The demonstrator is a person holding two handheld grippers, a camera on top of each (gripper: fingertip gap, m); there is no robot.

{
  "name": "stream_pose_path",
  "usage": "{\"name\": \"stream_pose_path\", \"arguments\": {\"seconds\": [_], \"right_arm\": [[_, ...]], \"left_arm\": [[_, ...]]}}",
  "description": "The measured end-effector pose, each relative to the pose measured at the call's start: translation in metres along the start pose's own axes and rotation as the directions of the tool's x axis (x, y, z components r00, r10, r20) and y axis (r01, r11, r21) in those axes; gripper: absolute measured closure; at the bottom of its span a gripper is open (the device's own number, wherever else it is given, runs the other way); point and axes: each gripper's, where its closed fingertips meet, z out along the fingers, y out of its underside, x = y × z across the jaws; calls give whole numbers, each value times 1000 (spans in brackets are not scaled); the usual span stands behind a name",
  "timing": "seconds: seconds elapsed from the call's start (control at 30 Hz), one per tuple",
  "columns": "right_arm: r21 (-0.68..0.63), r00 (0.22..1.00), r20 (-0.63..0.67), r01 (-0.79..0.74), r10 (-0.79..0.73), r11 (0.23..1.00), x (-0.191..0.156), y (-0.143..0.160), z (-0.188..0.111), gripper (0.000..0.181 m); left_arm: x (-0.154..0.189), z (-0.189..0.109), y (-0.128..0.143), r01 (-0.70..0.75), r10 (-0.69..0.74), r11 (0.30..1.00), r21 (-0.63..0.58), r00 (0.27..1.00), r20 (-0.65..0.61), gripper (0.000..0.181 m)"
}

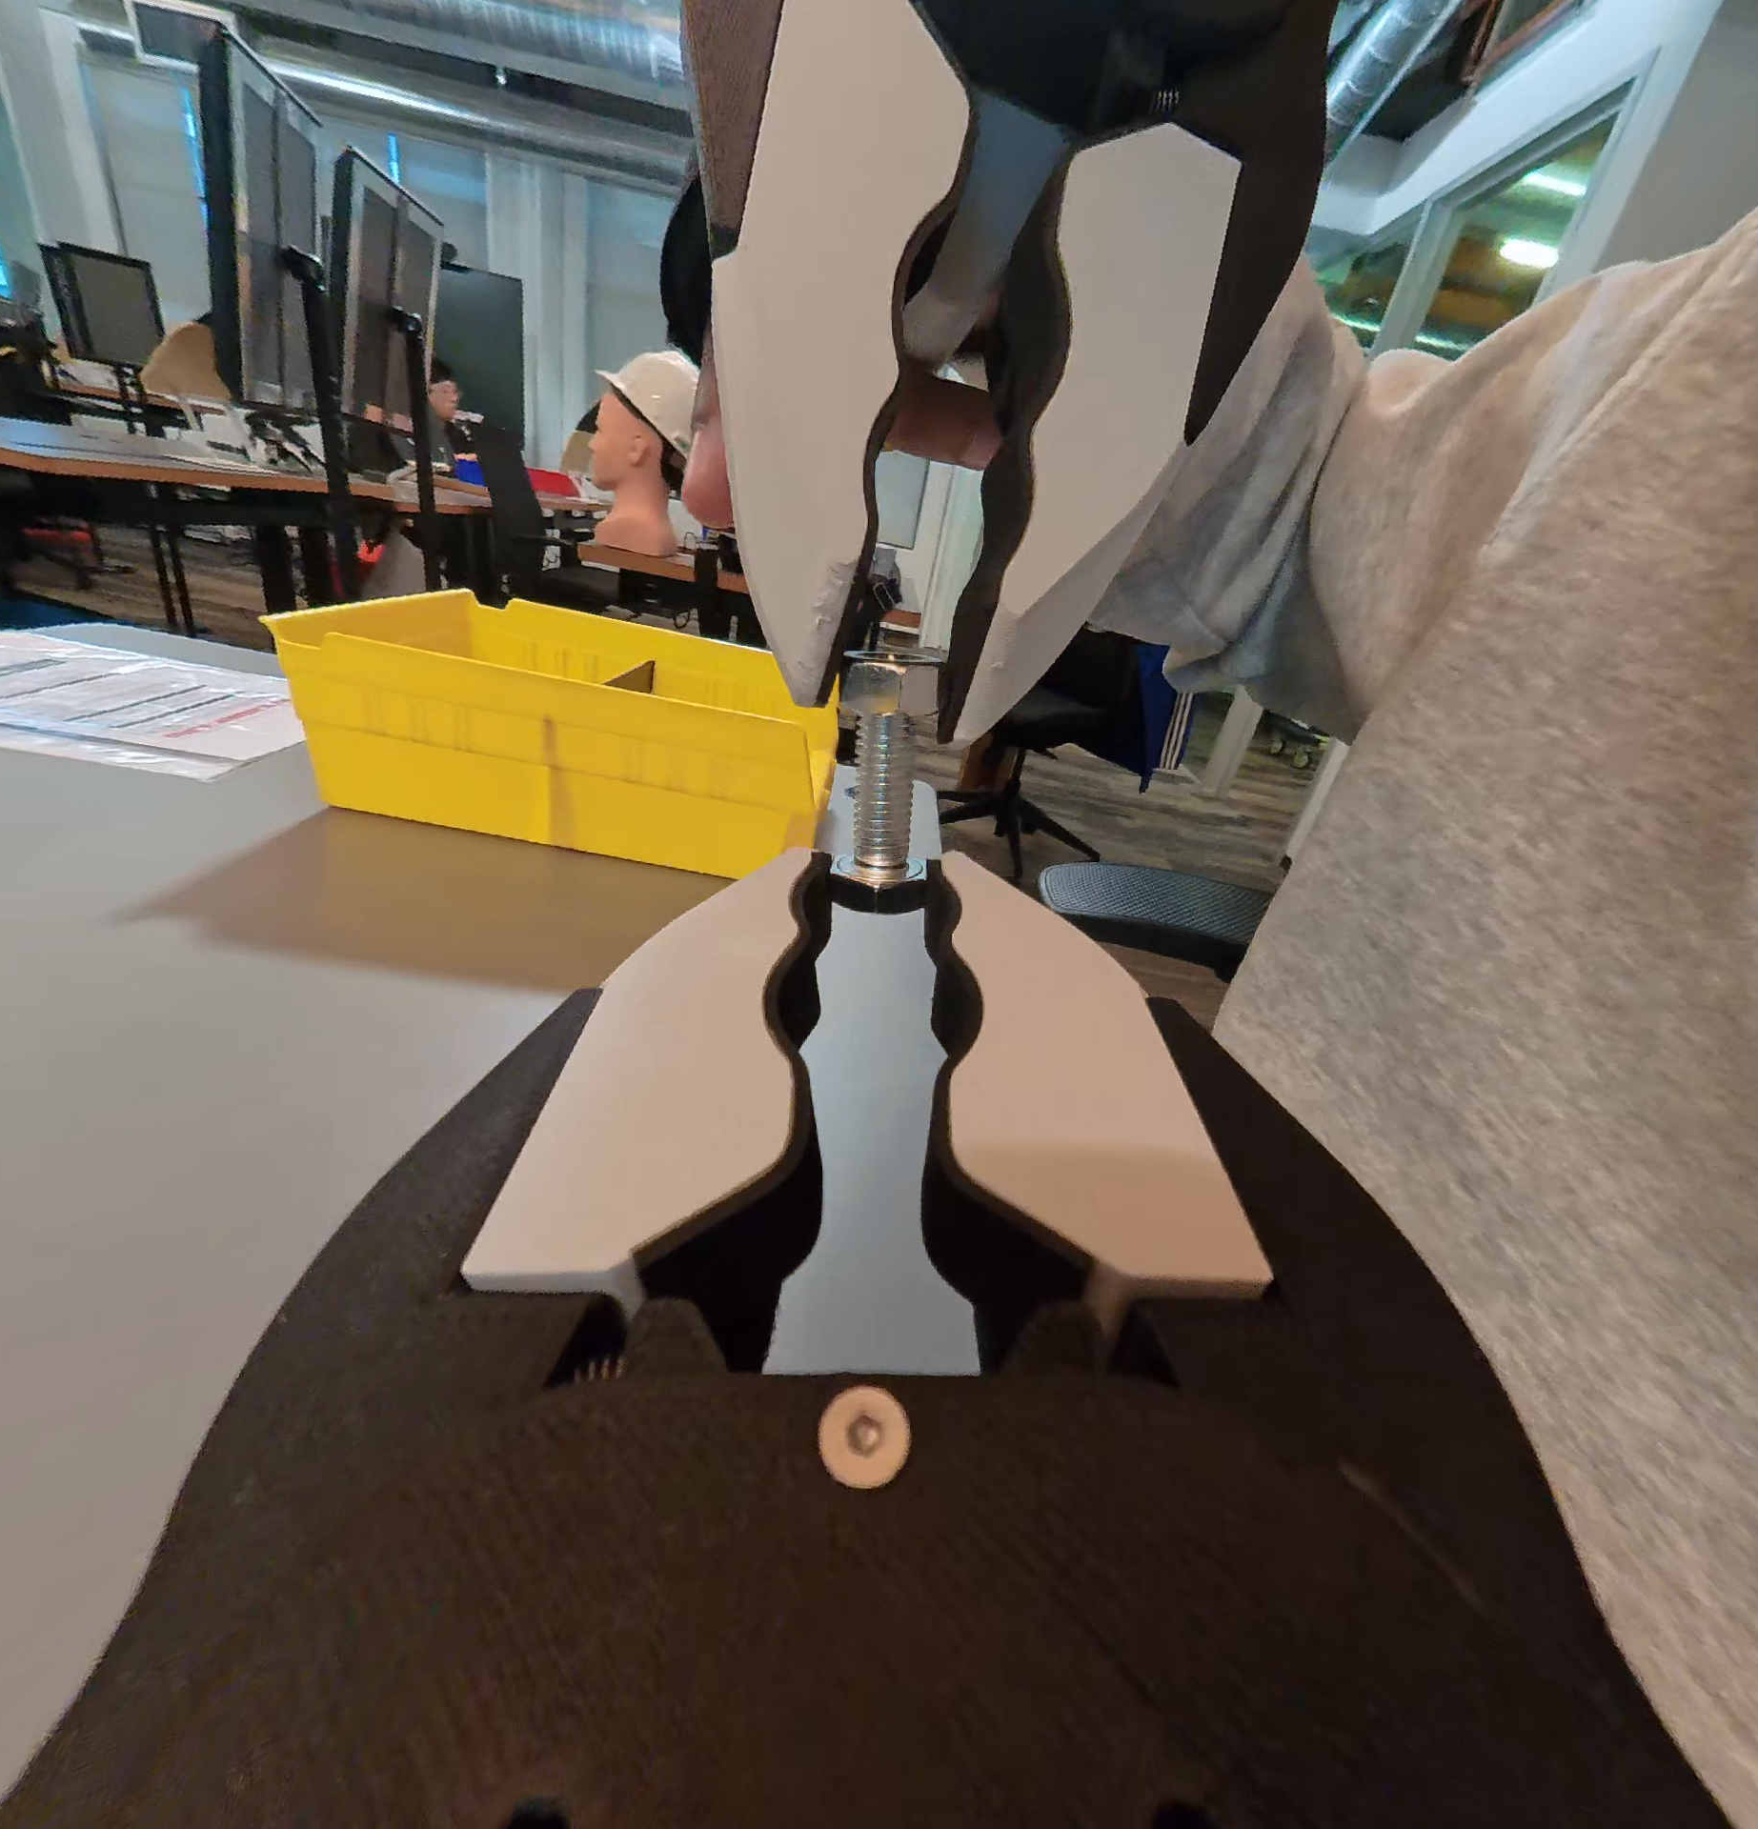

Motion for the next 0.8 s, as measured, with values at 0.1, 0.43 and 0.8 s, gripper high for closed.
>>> {"name": "stream_pose_path", "arguments": {"seconds": [0.1, 0.43, 0.8], "right_arm": [[19, 1000, -14, -27, 27, 999, 3, -4, -3, 156], [-17, 975, -4, -224, 224, 974, 9, 4, -1, 140], [10, 995, -11, -98, 99, 995, -3, -9, 3, 150]], "left_arm": [[-5, -1, 2, 0, 0, 1000, -5, 1000, 25, 162], [-8, 1, 5, -56, 58, 998, -31, 995, 76, 162], [-13, 0, 5, -24, 27, 999, -29, 996, 90, 162]]}}
